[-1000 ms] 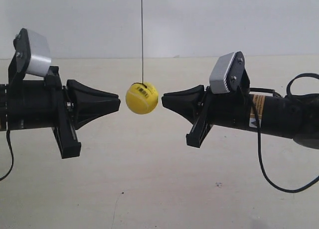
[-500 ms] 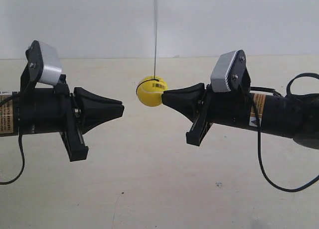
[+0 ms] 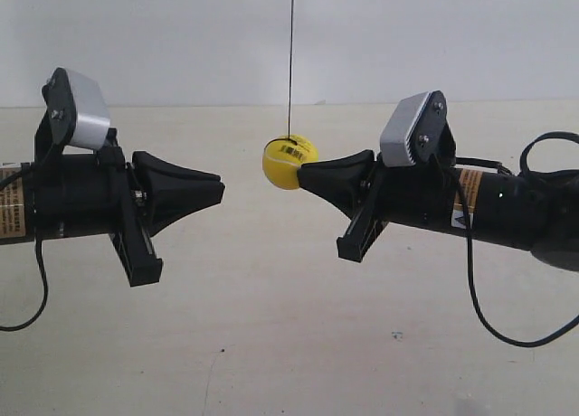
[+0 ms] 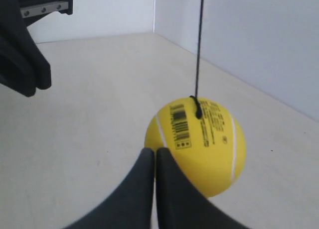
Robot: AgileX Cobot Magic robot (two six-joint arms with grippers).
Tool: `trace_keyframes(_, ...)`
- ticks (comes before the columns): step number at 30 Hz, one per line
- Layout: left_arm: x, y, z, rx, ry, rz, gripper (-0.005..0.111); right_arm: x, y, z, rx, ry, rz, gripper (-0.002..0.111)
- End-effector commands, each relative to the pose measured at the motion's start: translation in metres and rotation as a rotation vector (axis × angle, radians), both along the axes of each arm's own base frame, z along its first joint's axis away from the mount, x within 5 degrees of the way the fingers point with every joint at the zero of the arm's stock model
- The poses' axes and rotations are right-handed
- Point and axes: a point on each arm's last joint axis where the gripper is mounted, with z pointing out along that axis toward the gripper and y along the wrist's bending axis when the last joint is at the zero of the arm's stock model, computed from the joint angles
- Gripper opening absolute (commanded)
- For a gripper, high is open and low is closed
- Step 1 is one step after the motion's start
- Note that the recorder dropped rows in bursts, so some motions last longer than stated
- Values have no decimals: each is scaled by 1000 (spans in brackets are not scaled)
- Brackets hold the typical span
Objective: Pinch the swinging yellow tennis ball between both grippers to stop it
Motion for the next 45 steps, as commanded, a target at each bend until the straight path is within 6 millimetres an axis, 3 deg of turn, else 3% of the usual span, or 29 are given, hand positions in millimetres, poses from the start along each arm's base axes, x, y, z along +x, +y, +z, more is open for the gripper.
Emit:
trace_keyframes(1, 1, -2, 2, -8, -14, -2, 5, 1, 0, 1, -4, -11, -9, 0)
trace_keyframes(22, 5, -1, 1, -12, -36, 27, 5, 4, -2, -2, -51, -10, -51, 0)
trace_keyframes(45, -1, -8, -5, -53, -5, -85, 5, -1, 0, -3, -33, 32, 3, 0)
